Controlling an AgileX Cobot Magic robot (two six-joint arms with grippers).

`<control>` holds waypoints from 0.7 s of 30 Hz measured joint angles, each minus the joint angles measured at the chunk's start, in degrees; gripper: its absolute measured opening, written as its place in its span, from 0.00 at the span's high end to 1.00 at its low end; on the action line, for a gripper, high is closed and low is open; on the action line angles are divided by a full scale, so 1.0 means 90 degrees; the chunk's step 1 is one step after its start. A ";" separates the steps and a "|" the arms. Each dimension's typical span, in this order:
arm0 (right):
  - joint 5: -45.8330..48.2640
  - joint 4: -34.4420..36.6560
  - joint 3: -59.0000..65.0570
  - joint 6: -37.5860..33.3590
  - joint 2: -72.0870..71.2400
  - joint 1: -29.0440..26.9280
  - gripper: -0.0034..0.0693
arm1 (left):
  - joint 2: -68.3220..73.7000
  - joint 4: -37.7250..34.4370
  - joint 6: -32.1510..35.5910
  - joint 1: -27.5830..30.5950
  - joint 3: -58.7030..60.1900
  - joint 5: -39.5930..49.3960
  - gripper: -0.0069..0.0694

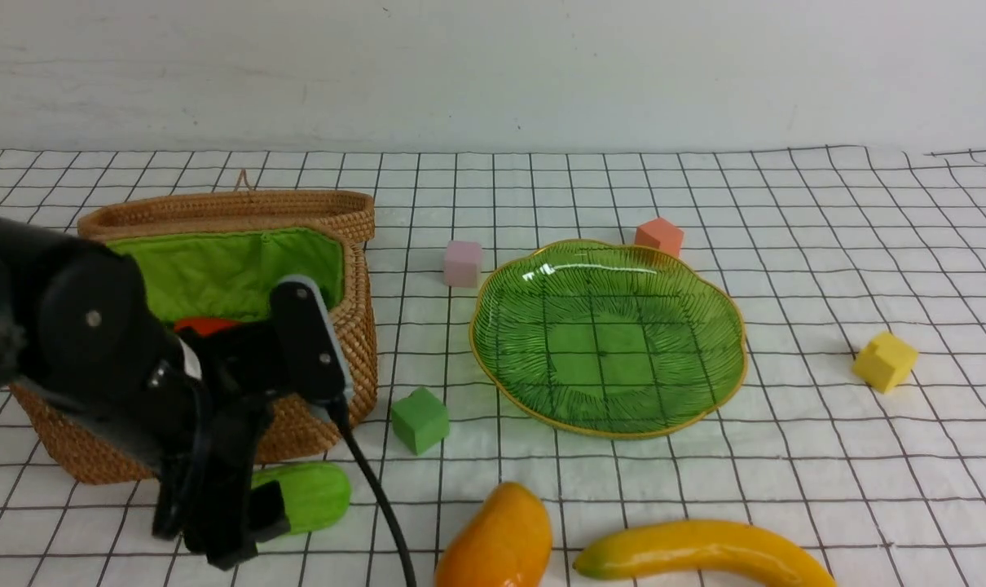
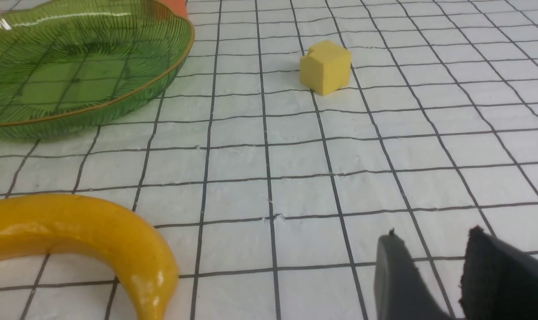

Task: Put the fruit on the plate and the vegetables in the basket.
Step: Take a chayote with your left arm and place it on the basket on the left.

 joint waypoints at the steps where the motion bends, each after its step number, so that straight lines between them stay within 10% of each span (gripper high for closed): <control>1: 0.0000 0.0000 0.0000 0.0000 0.0000 0.0000 0.62 | 0.0224 0.0245 -0.0148 -0.0032 0.0011 -0.0292 0.12; 21: 0.0000 0.0000 0.0000 0.0000 0.0000 0.0000 0.62 | 0.0414 0.0000 -0.0005 -0.0040 -0.0676 0.0849 0.33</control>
